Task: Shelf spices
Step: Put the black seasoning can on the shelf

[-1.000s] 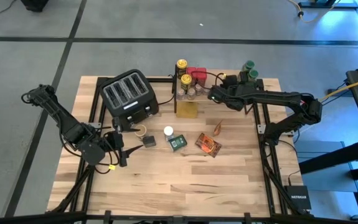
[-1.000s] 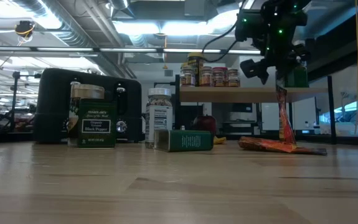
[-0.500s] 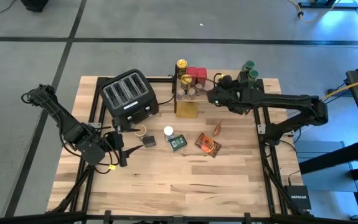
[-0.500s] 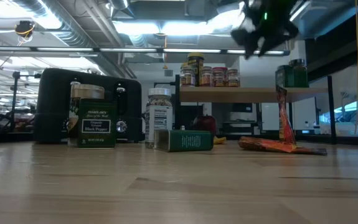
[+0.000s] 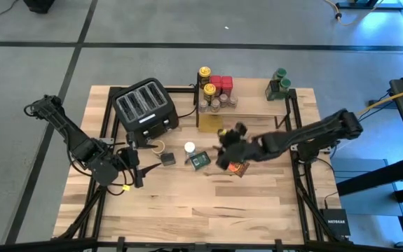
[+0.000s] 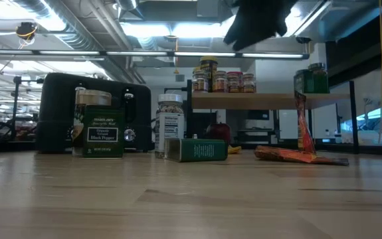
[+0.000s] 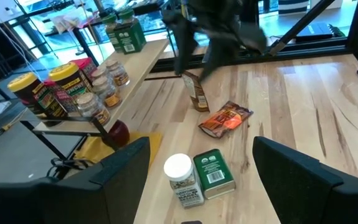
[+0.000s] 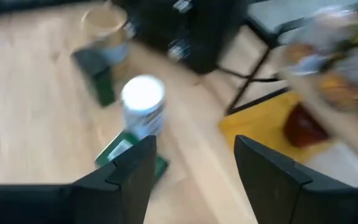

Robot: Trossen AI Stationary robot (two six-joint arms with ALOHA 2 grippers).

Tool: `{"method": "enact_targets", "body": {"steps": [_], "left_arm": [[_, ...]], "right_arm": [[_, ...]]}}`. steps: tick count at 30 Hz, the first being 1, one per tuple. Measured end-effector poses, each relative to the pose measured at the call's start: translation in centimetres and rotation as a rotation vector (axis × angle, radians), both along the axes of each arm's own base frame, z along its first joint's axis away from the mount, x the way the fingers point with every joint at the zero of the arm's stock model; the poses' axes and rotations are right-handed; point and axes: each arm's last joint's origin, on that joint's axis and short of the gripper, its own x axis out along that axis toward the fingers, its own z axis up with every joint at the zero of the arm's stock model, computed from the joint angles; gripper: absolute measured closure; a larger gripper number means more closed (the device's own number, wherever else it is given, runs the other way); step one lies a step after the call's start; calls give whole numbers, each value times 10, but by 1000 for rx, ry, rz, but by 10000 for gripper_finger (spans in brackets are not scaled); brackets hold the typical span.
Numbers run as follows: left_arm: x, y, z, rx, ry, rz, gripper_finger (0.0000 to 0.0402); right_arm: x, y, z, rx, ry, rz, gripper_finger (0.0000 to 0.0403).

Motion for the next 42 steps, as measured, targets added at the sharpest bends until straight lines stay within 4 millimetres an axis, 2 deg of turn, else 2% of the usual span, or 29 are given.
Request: {"method": "enact_targets", "body": {"steps": [7,14,22,29,35,42], "left_arm": [[5,-3,-5,-25,11,16,123],[22,-4,-23,-113,159,-80,123],[53,4,-70,-19,422,21,123],[79,25,-101,-30,600,81,123],[89,46,-113,-93,700,119,123],[92,58,-118,-120,748,136,123]], "right_arm": [[29,33,-60,-62,93,96,182],[44,54,-93,-126,69,108,182],[45,53,-95,-145,86,117,182],[44,53,-96,-147,95,119,182],[44,53,-96,-148,97,119,182],[44,53,-96,-150,105,121,182]]}}
